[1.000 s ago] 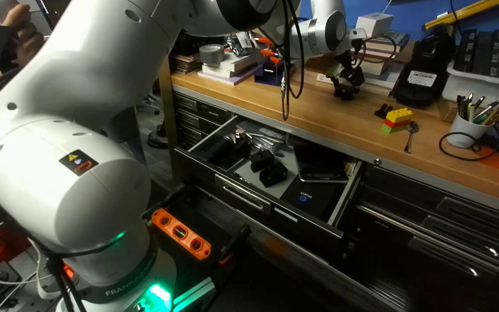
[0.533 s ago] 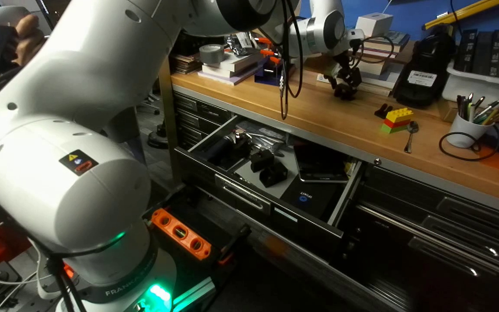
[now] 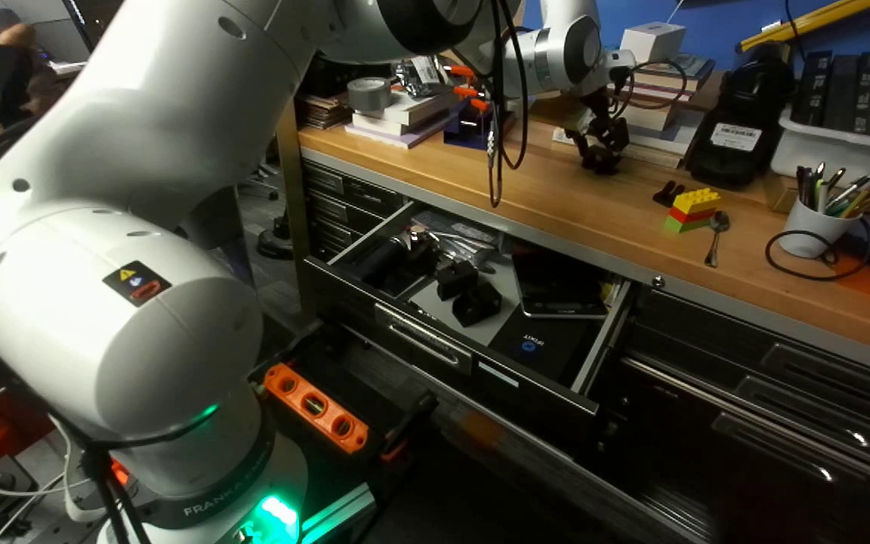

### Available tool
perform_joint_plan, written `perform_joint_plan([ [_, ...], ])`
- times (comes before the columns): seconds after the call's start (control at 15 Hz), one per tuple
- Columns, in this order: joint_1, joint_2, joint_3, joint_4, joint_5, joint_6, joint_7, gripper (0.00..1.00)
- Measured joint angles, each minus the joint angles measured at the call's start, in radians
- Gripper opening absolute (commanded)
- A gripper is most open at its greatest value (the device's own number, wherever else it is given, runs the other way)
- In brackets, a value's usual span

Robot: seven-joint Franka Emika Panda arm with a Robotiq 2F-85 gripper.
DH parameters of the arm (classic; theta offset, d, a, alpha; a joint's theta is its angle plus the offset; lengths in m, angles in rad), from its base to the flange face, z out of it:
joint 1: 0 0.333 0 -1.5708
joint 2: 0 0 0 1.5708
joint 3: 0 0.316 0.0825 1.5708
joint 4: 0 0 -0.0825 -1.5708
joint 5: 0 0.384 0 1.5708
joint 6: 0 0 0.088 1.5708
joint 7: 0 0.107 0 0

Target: Put the three black objects in the open drawer then close the drawer

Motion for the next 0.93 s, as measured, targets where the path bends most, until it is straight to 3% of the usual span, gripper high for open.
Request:
perform_joint_plan([
  [0.4, -0.016, -0.022, 0.028, -0.028, 0.003, 0.003, -0.020, 0.62],
  [0.93, -0.008, -0.259, 0.128, -0.367, 0.008, 0.011, -0.081, 0.62],
])
